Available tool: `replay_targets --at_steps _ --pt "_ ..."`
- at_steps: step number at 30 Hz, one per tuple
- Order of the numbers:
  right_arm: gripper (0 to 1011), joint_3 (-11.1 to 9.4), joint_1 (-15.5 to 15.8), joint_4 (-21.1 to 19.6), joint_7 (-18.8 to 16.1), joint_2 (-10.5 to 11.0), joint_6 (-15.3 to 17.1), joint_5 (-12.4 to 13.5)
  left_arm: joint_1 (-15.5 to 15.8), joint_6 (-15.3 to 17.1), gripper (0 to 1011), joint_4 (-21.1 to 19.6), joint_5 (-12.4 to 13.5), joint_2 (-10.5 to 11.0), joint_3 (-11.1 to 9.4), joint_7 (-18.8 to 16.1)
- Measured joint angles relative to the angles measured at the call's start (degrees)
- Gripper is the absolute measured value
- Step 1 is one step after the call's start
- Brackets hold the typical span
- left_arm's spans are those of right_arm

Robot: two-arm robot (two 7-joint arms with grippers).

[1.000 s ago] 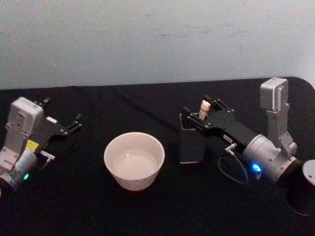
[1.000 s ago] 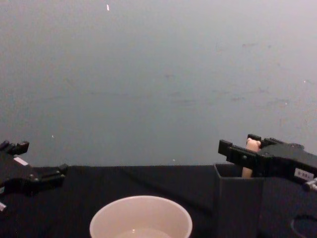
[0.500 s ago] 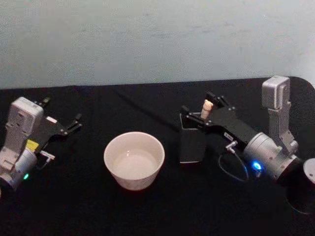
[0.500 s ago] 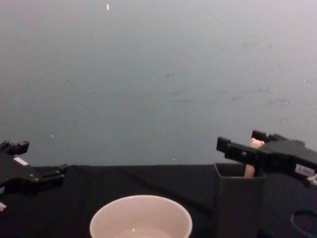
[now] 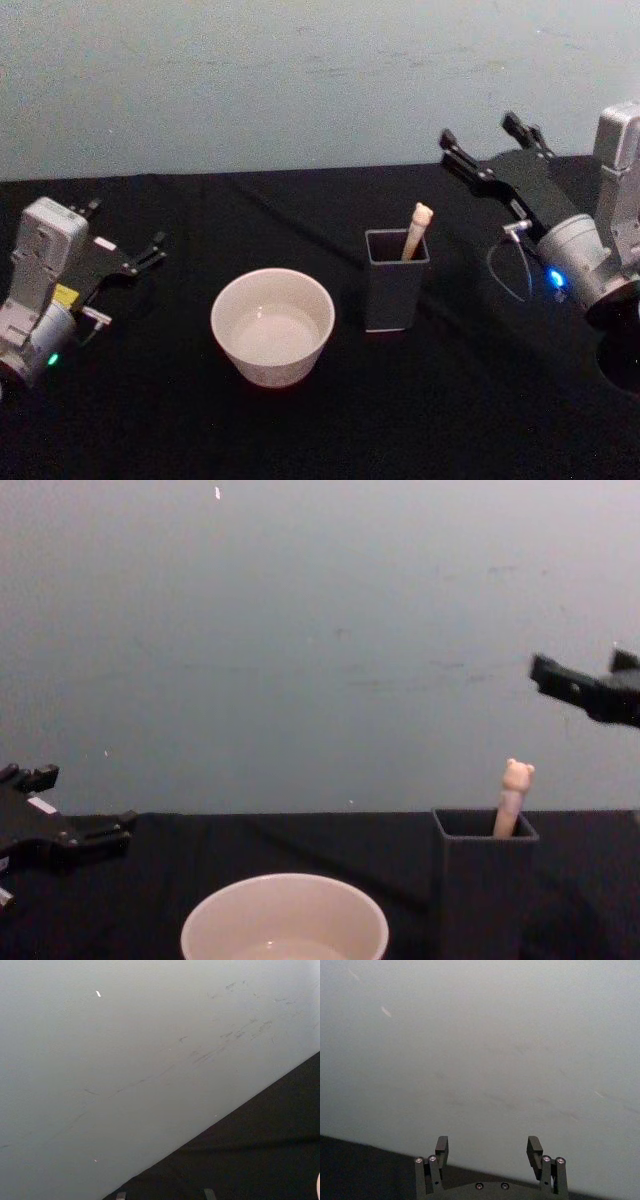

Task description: Pick up the stirring spoon with one hand, stir inside the cup, then place it back in its original position.

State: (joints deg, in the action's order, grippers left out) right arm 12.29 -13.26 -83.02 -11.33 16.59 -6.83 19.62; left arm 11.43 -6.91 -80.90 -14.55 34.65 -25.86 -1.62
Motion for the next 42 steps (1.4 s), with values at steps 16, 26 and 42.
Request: replay_targets --at_steps 16,26,42 --pt "1002 1.5 0.9 9.7 2.7 -0.5 5.0 -7.9 0.0 0.0 1001 0.0 0.0 0.0 0.0 0.0" --pt "1002 1.7 0.7 10.7 2.3 -0.8 5.3 -8.9 0.0 0.0 1001 0.0 0.0 0.0 0.0 0.0" --pt "1002 1.6 0.8 10.3 2.3 -0.7 5.2 -8.6 0.0 0.0 1001 0.0 0.0 0.0 0.0 0.0"
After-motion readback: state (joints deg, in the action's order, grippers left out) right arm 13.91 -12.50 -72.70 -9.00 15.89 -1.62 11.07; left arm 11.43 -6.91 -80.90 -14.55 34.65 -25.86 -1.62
